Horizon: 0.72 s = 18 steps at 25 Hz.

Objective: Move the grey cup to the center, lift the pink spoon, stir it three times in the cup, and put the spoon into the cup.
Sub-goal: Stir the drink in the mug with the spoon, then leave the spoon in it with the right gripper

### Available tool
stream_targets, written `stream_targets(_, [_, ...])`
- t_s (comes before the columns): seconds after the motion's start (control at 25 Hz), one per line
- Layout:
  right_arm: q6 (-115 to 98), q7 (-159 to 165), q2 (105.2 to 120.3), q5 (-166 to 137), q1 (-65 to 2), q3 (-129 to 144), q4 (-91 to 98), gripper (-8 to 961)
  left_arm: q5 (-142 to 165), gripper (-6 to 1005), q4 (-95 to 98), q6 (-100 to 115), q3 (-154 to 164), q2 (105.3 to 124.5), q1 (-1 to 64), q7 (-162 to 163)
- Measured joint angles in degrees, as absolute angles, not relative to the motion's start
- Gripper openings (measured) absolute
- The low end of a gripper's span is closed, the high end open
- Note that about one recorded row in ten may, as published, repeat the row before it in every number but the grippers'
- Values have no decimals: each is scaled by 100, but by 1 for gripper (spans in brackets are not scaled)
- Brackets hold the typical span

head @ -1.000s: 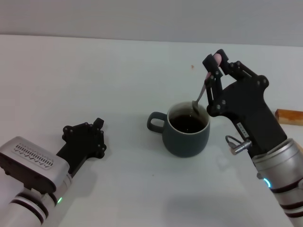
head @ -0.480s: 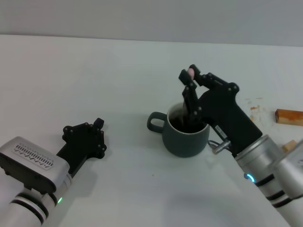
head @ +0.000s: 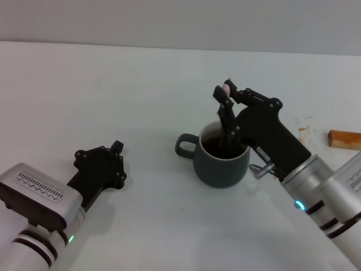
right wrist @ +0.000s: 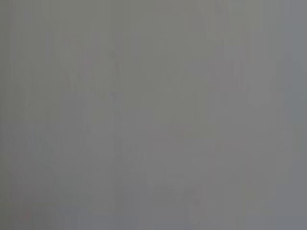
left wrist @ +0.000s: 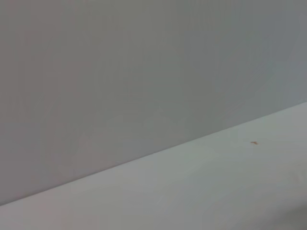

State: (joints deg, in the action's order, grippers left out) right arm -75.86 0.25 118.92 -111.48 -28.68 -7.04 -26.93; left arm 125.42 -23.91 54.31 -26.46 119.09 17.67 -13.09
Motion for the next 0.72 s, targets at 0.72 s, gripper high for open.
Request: stream_targets(0.72, [-7718,62,11927,-11544,-2553,-686,-2903,52,12542,-2,-2382,5306,-2636,11909,1808,-1309])
